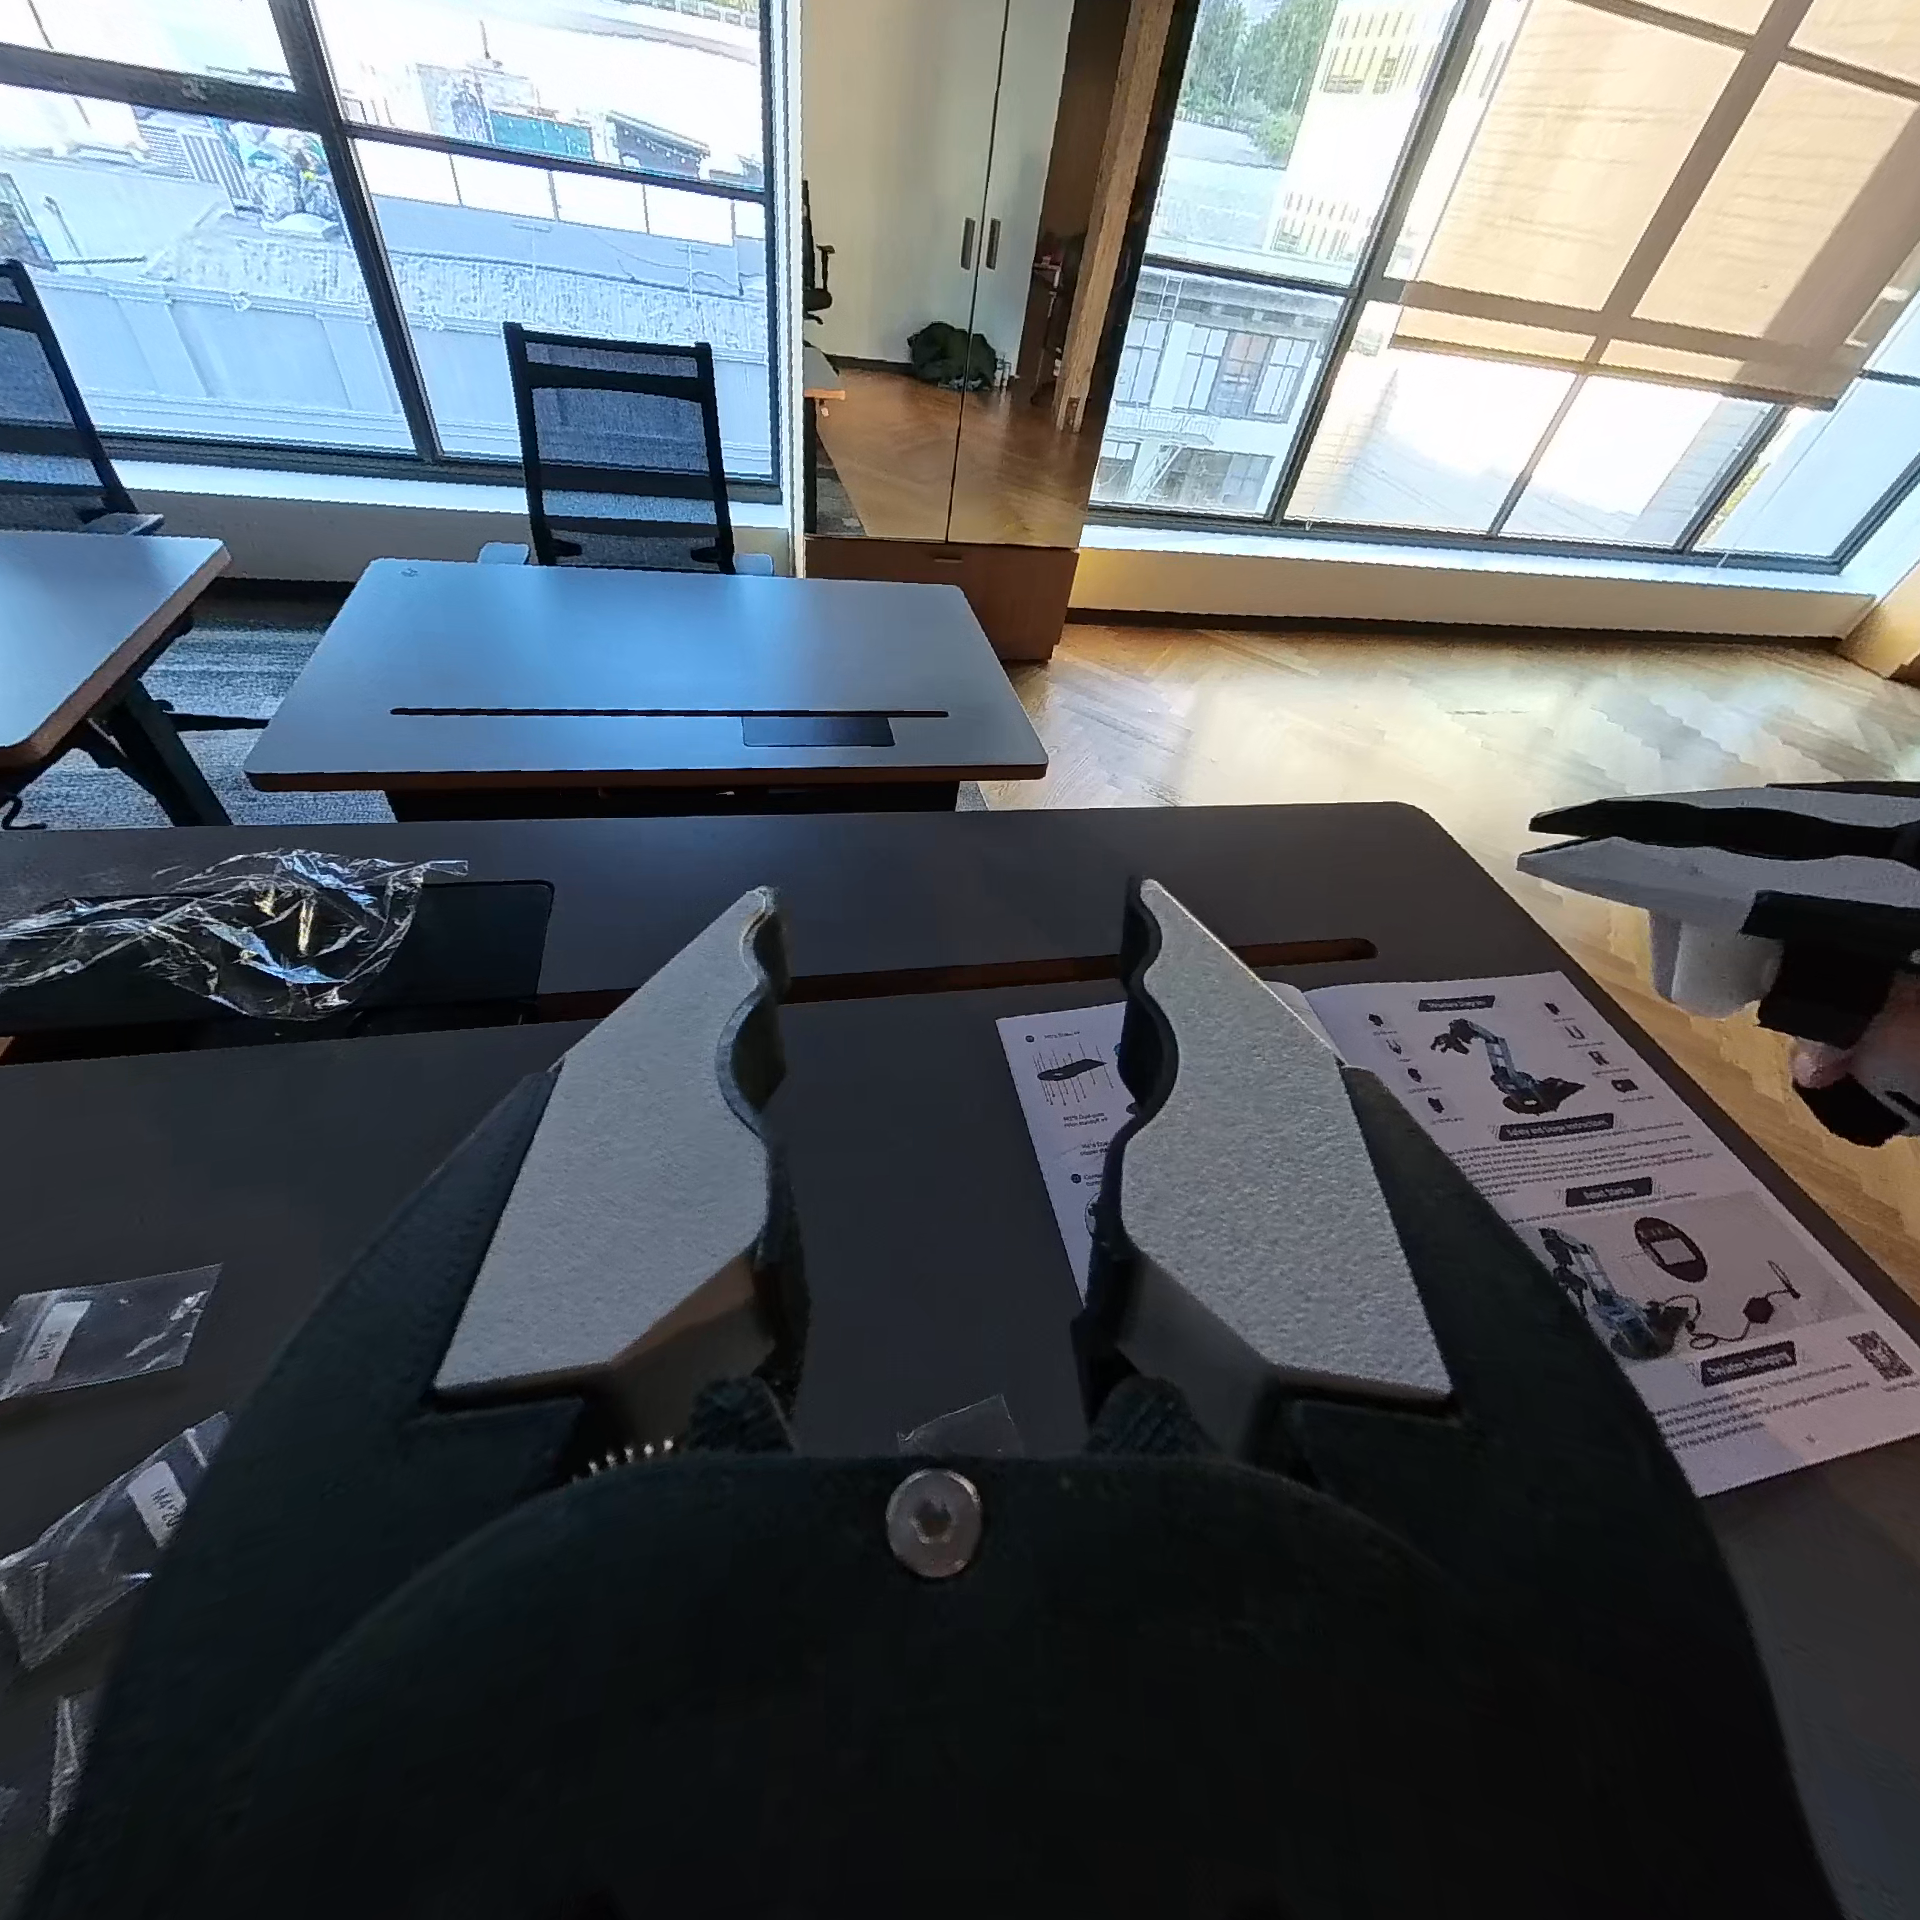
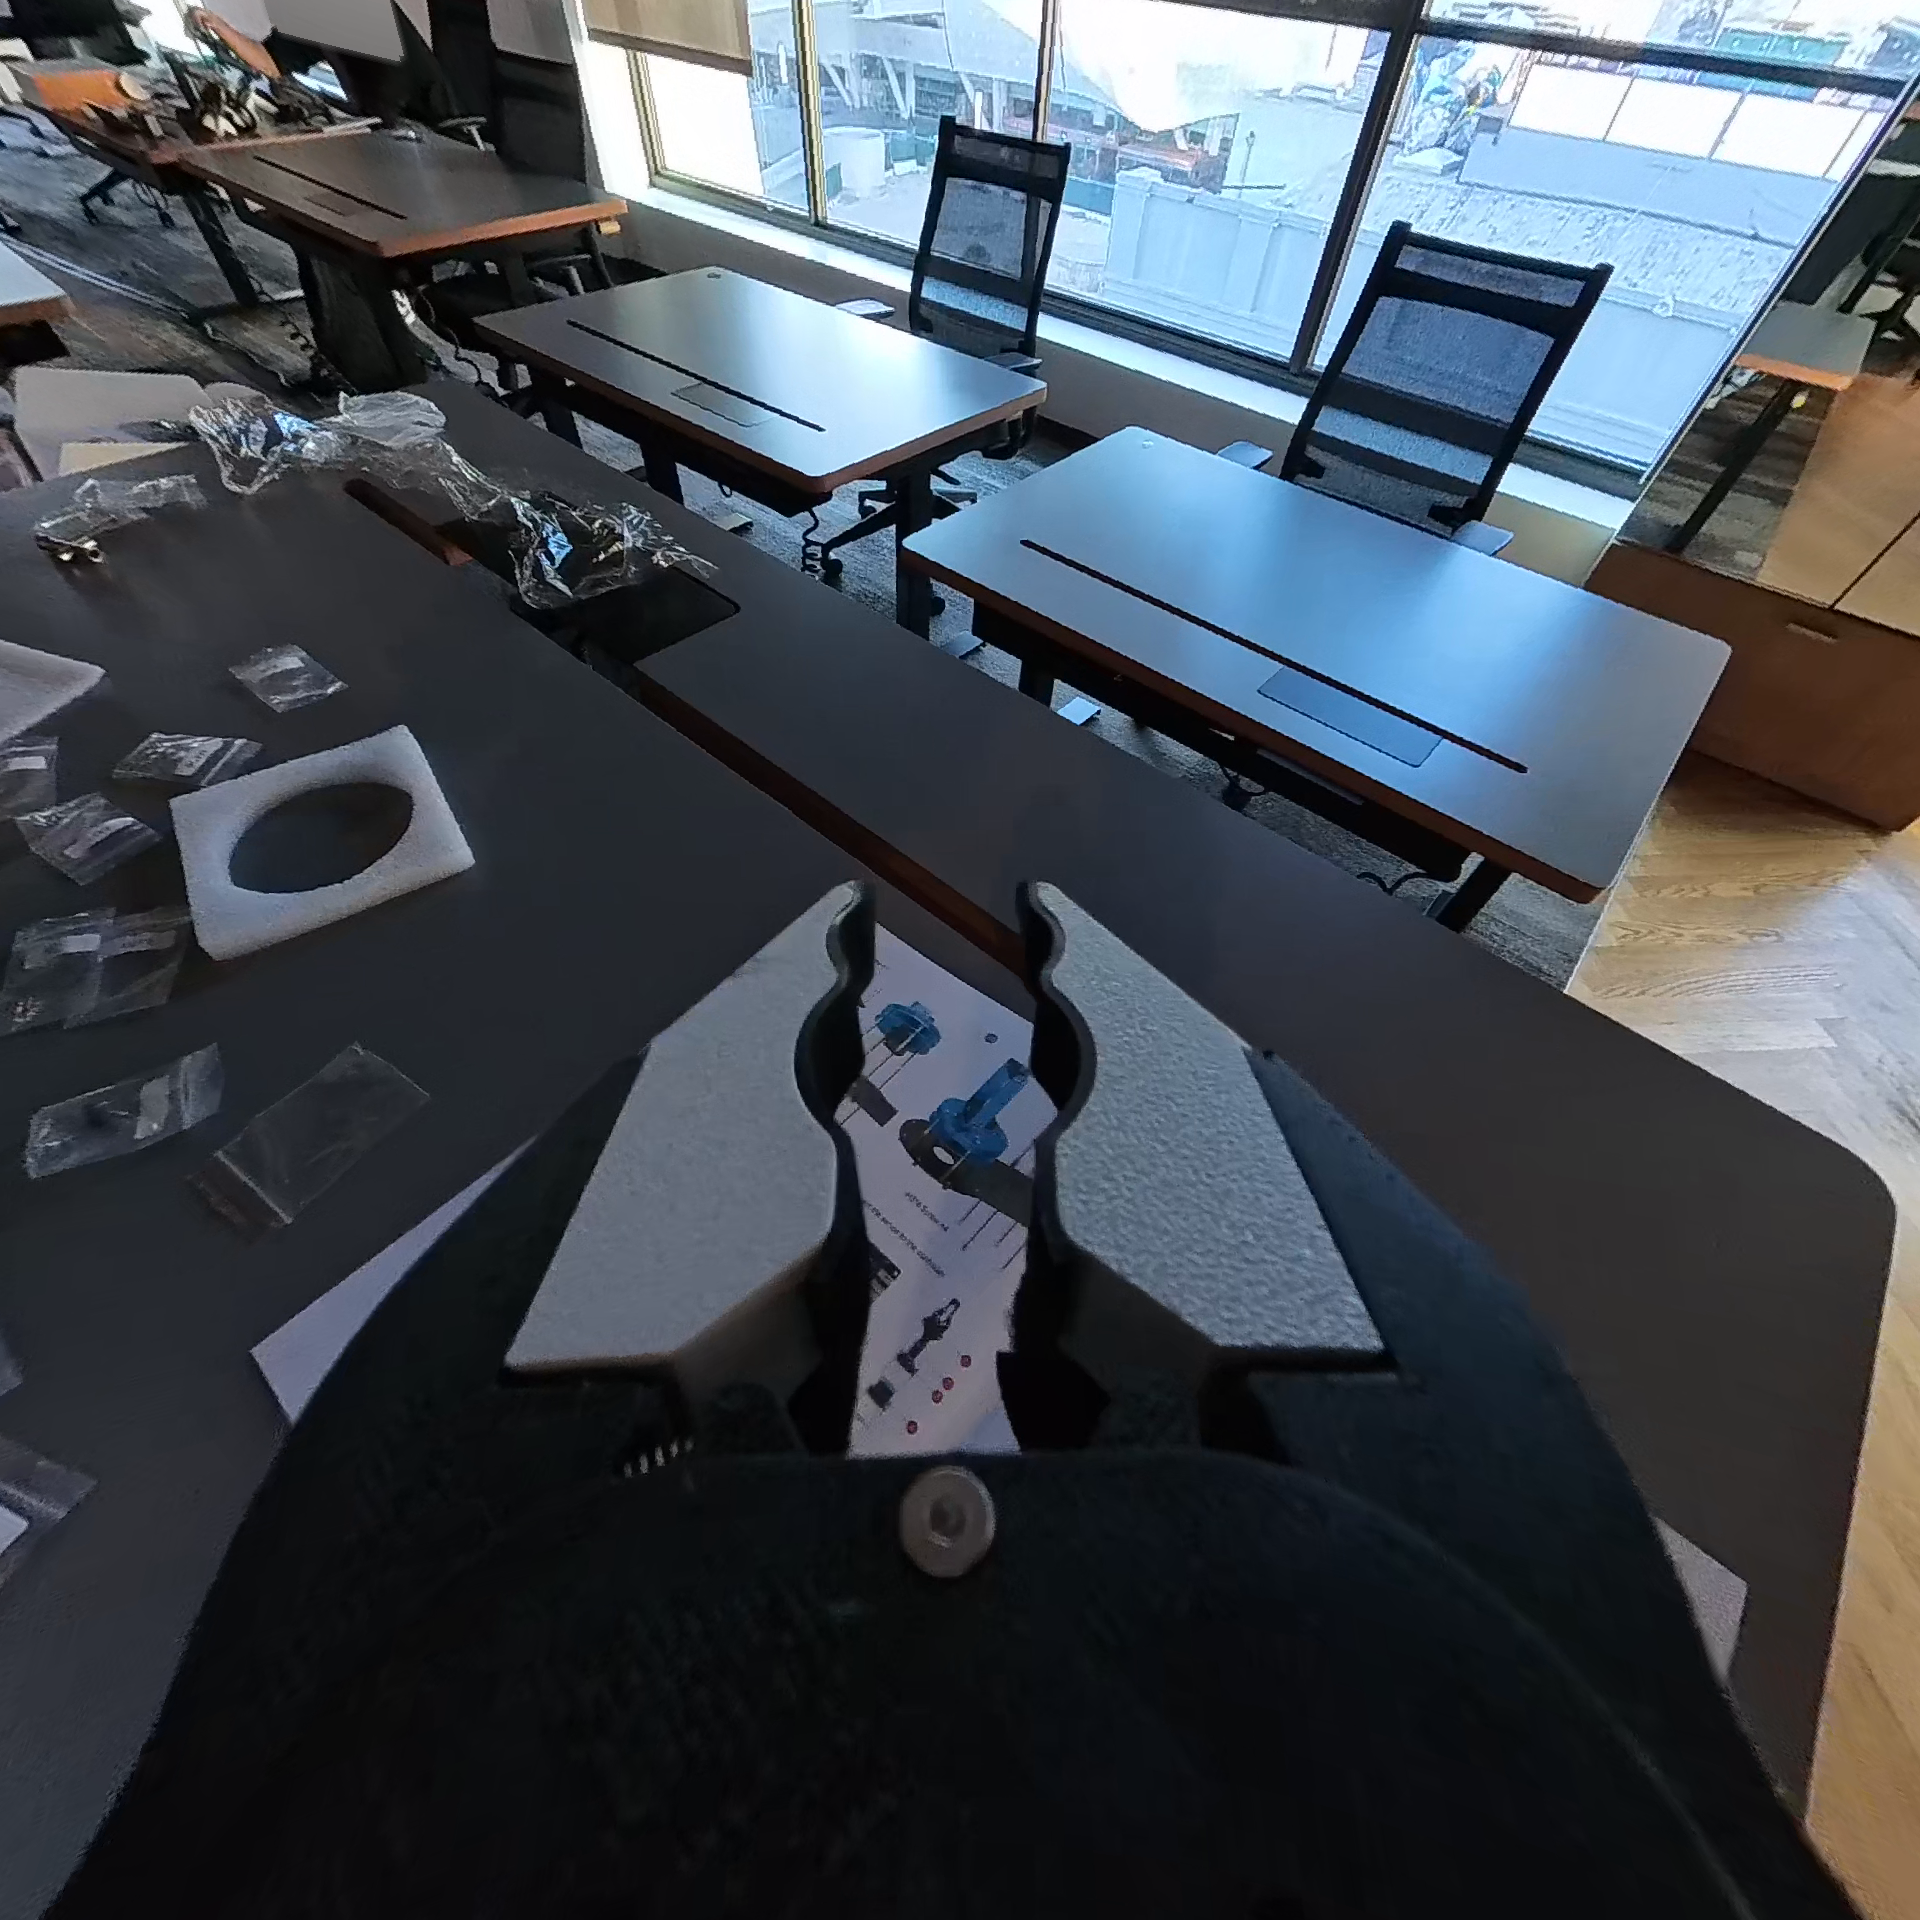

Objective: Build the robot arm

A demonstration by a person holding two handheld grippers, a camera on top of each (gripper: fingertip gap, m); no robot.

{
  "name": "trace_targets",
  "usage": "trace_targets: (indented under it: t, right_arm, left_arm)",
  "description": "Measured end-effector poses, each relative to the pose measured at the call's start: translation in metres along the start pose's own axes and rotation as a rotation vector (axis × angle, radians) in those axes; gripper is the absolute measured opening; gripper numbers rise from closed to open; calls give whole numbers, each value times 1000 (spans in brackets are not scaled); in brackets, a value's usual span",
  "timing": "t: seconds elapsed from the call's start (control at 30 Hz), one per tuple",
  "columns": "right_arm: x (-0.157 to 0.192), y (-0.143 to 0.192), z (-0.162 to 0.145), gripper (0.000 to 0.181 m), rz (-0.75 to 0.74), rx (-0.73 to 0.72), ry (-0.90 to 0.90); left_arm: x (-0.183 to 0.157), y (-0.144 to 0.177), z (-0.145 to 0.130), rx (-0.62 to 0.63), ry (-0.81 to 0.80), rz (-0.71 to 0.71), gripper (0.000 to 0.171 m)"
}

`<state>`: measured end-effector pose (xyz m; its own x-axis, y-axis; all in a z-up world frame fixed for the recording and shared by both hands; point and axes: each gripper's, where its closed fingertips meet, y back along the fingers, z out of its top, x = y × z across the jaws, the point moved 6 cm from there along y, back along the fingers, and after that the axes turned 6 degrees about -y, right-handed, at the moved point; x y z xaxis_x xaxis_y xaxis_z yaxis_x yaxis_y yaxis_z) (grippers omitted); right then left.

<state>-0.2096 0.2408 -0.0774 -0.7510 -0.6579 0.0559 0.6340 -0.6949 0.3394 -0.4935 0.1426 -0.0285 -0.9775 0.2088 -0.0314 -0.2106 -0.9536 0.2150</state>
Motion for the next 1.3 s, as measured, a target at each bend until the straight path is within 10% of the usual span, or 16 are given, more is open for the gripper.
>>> trace_targets:
  t: [1.3]
  right_arm:
    - [1, -3, -2, 31, 6, 3, 4]
  left_arm:
    - [3, 3, 1, -8, 7, 18, 62]
